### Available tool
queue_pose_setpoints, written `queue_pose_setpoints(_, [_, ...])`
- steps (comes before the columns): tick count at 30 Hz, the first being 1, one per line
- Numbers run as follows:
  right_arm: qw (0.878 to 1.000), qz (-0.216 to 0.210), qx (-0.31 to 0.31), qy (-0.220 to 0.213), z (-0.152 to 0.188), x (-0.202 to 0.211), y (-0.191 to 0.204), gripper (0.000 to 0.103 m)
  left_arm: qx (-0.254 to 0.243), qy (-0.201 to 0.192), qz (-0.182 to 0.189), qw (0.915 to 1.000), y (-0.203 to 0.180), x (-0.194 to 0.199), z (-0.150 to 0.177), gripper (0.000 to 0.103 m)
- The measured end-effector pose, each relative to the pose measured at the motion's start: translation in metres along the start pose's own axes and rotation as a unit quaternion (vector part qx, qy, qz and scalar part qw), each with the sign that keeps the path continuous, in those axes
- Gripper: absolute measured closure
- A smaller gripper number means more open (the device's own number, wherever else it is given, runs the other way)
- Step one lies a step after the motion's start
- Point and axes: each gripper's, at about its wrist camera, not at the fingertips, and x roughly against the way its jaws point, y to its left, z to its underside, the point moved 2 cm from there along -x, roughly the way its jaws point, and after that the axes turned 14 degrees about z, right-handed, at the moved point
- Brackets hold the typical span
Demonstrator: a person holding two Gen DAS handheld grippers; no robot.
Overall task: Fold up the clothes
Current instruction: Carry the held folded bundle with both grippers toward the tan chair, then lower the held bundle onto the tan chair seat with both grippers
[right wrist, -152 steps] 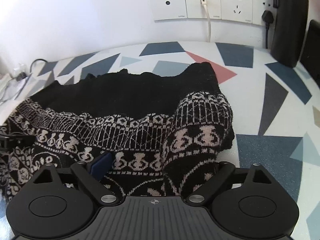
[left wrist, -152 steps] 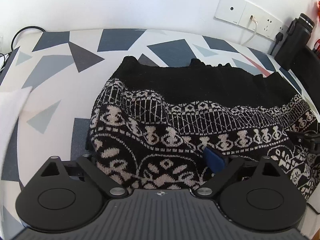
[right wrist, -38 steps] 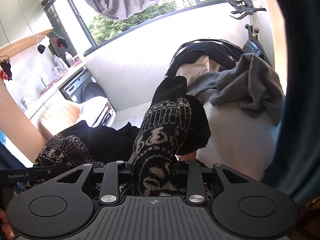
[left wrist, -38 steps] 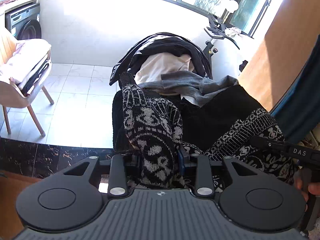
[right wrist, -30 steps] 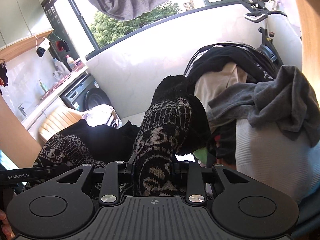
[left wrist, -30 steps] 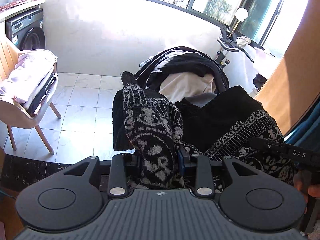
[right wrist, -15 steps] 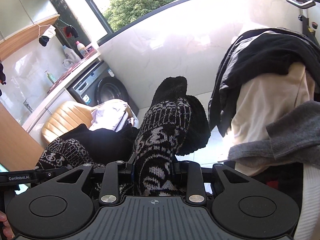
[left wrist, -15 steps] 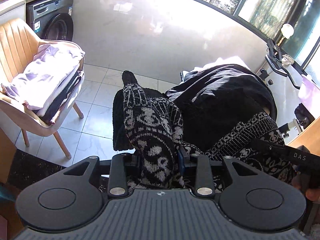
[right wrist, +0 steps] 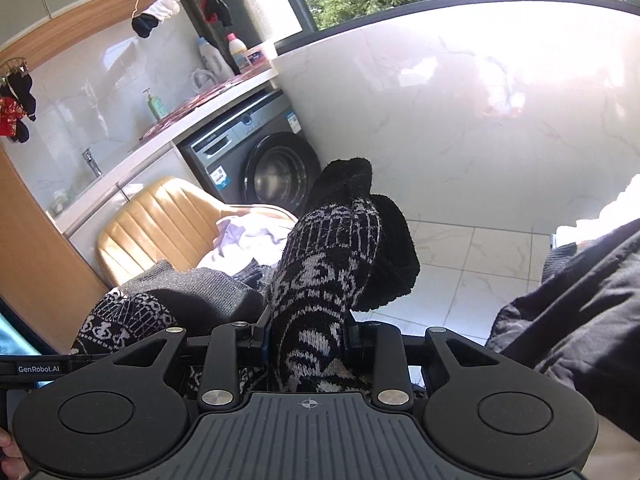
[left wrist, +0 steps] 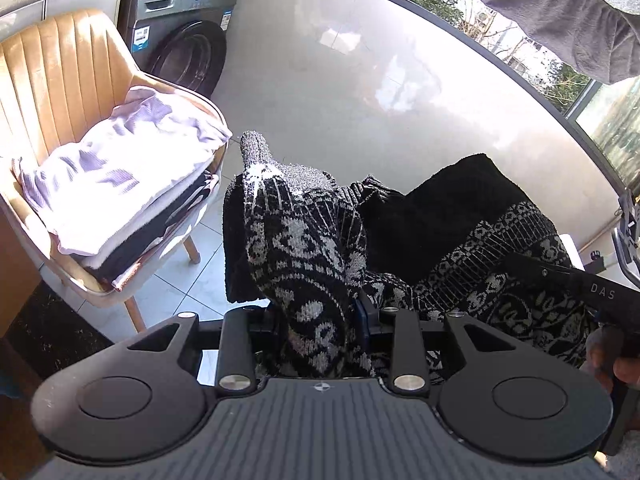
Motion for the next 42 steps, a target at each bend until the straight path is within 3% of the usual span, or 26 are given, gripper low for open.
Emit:
queue_pose_setpoints(11, [0.993, -0.065, 0.086, 0.049, -0.127, -0.187, 0.111, 0.076, 0.083, -0.046, -0.061, 0.9936, 0.123, -0.034, -0.125, 0.070])
queue_pose_setpoints(17, [0.983, -0.130, 0.113, 0.067, -0.175, -0.280, 0.182, 0.076, 0.138, -0.091, -0.119, 0.9791, 0.185, -0.028, -0.168, 0.070])
queue_pose_setpoints(23, [0.961, -0.197, 0.156, 0.116, -0.206, -0.378, 0.256, 0.076, 0.210, -0.130, -0.180, 0.9523, 0.246, -0.021, -0.190, 0.070])
queue_pose_setpoints(30, [0.919, -0.269, 0.228, 0.177, -0.229, -0.478, 0.345, 0.076, 0.295, -0.165, -0.257, 0.9056, 0.298, -0.035, -0.208, 0.070])
queue_pose_setpoints(37, [0.892, -0.281, 0.282, 0.214, -0.221, -0.566, 0.386, 0.076, 0.326, -0.169, -0.299, 0.8805, 0.357, -0.075, -0.205, 0.069])
queue_pose_setpoints(42, [0.880, -0.249, 0.322, 0.244, -0.181, -0.631, 0.396, 0.076, 0.389, -0.137, -0.324, 0.8513, 0.421, -0.107, -0.167, 0.068])
